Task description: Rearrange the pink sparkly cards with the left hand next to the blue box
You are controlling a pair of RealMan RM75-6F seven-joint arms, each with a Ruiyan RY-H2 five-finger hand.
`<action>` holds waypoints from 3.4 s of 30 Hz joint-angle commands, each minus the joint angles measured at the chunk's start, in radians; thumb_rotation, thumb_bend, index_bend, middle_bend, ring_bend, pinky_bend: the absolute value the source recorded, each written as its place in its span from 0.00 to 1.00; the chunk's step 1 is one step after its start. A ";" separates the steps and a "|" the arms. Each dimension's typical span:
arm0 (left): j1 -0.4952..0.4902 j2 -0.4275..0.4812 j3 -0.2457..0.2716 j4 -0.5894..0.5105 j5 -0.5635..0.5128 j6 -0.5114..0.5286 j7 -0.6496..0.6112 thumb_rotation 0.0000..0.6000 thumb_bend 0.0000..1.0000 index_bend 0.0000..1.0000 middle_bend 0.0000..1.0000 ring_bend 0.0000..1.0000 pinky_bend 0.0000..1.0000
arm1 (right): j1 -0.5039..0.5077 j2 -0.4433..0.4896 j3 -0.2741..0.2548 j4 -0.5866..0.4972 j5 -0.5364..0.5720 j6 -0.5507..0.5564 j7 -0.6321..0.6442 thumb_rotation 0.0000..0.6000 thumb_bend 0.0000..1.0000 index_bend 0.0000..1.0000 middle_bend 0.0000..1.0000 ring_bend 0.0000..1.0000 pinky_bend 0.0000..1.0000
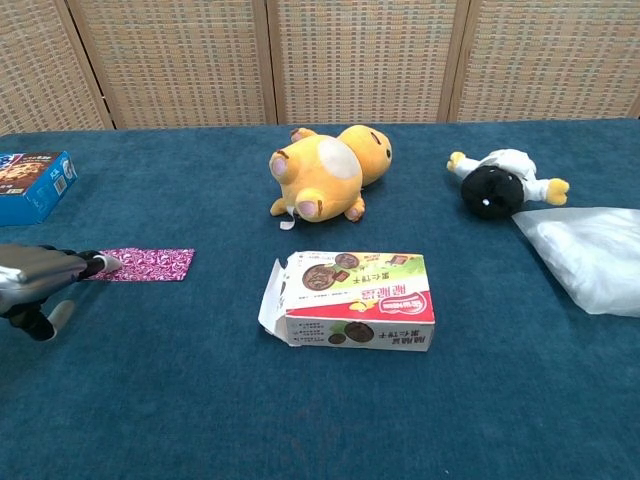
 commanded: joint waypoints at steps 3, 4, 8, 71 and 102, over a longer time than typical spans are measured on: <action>0.027 0.034 0.028 0.008 0.030 -0.008 -0.035 1.00 0.73 0.00 0.00 0.00 0.00 | 0.000 -0.002 0.001 0.002 0.002 0.001 -0.001 1.00 0.08 0.00 0.00 0.00 0.00; 0.032 0.041 0.032 0.011 0.035 -0.011 -0.043 1.00 0.73 0.00 0.00 0.00 0.00 | 0.000 -0.002 0.001 0.002 0.001 0.001 -0.002 1.00 0.08 0.00 0.00 0.00 0.00; 0.048 0.066 0.045 0.022 0.044 -0.020 -0.064 1.00 0.73 0.00 0.00 0.00 0.00 | -0.001 -0.004 0.000 0.002 -0.004 0.005 -0.006 1.00 0.08 0.00 0.00 0.00 0.00; -0.077 -0.123 -0.060 -0.031 -0.091 0.108 0.129 1.00 0.71 0.00 0.00 0.00 0.00 | 0.000 0.004 -0.001 -0.013 0.019 -0.016 -0.012 1.00 0.08 0.00 0.00 0.00 0.00; -0.029 -0.001 0.088 -0.311 -0.014 0.226 0.199 1.00 0.71 0.00 0.00 0.00 0.00 | -0.007 0.003 -0.008 -0.028 0.001 0.000 -0.040 1.00 0.08 0.00 0.00 0.00 0.00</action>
